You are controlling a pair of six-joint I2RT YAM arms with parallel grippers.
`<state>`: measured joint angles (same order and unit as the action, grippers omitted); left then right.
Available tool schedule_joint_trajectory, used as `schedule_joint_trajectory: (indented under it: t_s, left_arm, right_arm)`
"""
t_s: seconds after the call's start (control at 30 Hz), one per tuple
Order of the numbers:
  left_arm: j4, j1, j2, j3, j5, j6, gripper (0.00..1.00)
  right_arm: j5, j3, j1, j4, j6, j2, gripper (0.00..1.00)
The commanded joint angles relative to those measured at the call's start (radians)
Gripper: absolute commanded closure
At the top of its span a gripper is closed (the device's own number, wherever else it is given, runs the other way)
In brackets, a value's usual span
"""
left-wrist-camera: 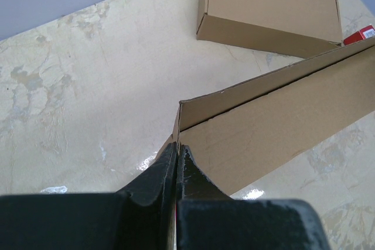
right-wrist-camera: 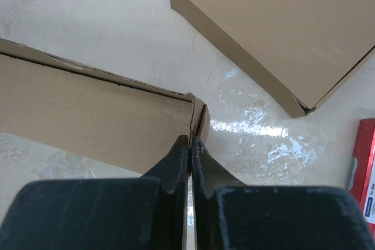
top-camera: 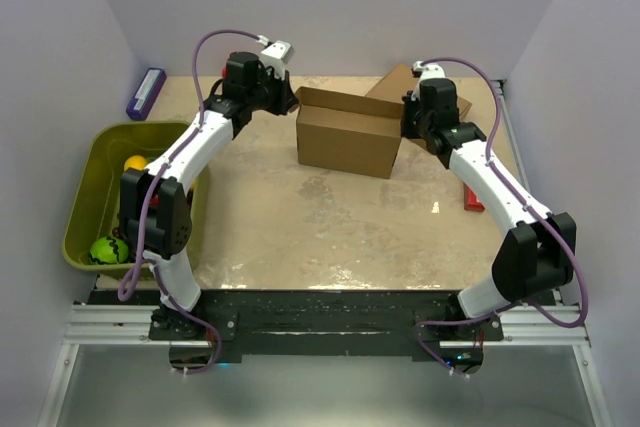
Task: Fold the paper box
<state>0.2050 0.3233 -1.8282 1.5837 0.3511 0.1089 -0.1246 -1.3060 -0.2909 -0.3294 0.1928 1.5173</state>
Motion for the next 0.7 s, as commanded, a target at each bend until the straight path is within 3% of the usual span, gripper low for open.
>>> schedule_joint_trajectory:
  t_s: [0.0, 0.67]
  left_arm:
    - [0.034, 0.028, 0.038, -0.01, 0.034, -0.015, 1.0]
    - [0.031, 0.028, 0.043, -0.013, 0.048, -0.009, 1.0]
  right_arm:
    - [-0.021, 0.022, -0.011, -0.111, -0.026, 0.003, 1.0]
    - [-0.014, 0.036, -0.013, -0.102, 0.007, -0.009, 1.0]
